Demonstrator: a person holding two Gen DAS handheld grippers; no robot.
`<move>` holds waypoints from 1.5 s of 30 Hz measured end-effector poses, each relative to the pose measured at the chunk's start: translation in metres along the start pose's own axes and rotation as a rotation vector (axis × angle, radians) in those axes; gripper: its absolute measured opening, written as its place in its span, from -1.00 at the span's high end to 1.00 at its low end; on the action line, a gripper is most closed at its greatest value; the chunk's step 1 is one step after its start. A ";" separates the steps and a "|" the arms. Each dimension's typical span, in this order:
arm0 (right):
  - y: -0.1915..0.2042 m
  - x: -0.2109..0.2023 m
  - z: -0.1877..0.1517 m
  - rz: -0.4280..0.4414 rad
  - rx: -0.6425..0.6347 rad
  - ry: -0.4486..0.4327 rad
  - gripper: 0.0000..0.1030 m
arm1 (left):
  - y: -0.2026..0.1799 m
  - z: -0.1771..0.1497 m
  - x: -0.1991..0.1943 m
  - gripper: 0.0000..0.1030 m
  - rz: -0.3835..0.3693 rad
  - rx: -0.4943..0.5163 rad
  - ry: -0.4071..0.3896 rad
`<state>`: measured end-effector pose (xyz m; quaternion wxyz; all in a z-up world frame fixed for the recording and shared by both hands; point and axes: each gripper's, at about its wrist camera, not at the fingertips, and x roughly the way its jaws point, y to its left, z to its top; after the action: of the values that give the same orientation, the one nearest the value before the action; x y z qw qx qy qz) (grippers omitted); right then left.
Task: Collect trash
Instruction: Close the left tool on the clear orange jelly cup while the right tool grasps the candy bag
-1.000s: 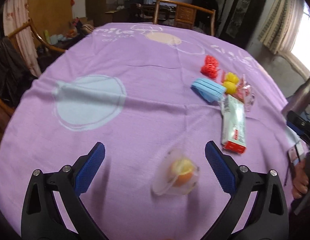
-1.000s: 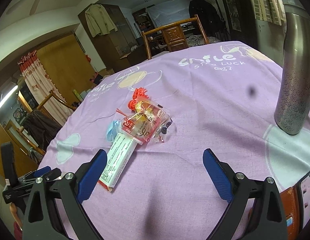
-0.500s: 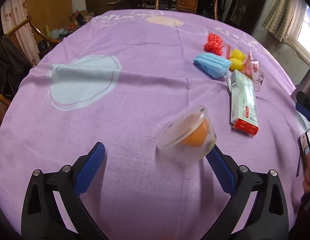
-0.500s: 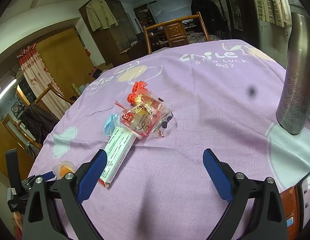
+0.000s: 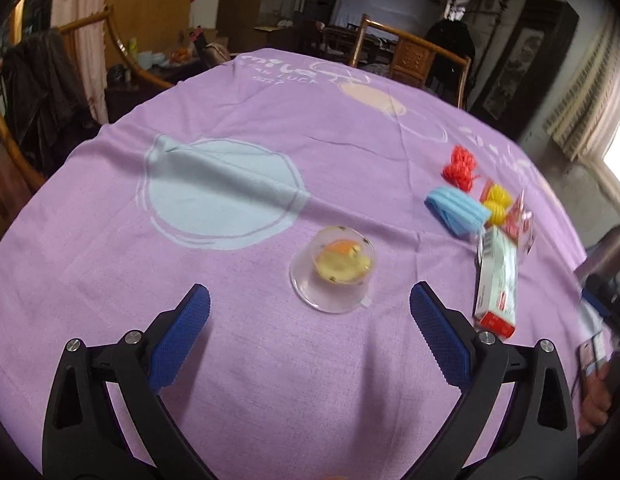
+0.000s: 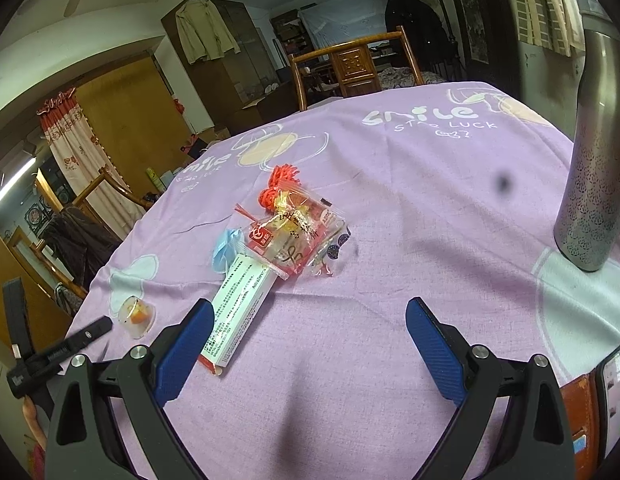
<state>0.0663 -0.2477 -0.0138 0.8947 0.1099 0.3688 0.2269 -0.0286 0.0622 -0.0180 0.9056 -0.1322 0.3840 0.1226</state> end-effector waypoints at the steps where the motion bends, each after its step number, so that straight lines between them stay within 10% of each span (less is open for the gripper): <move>1: 0.000 0.001 0.000 -0.003 -0.002 0.002 -0.84 | -0.005 -0.001 0.000 -0.87 0.007 0.024 -0.004; 7: 0.002 0.004 0.000 -0.016 -0.012 0.011 -0.84 | -0.030 0.013 0.020 -0.87 0.108 0.162 0.001; 14: 0.001 0.007 -0.001 -0.038 -0.014 0.013 -0.84 | -0.017 0.014 0.061 -0.87 0.086 0.106 0.154; 25: 0.022 0.016 -0.009 -0.161 -0.179 0.006 -0.84 | -0.024 0.013 0.066 -0.90 0.136 0.146 0.156; 45: 0.020 0.111 0.050 -0.043 0.016 0.110 -0.84 | -0.024 0.013 0.066 -0.90 0.138 0.144 0.151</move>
<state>0.1651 -0.1778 -0.0395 0.8768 0.0966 0.4215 0.2101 0.0321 0.0519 -0.0537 0.8706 -0.0490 0.4672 0.1464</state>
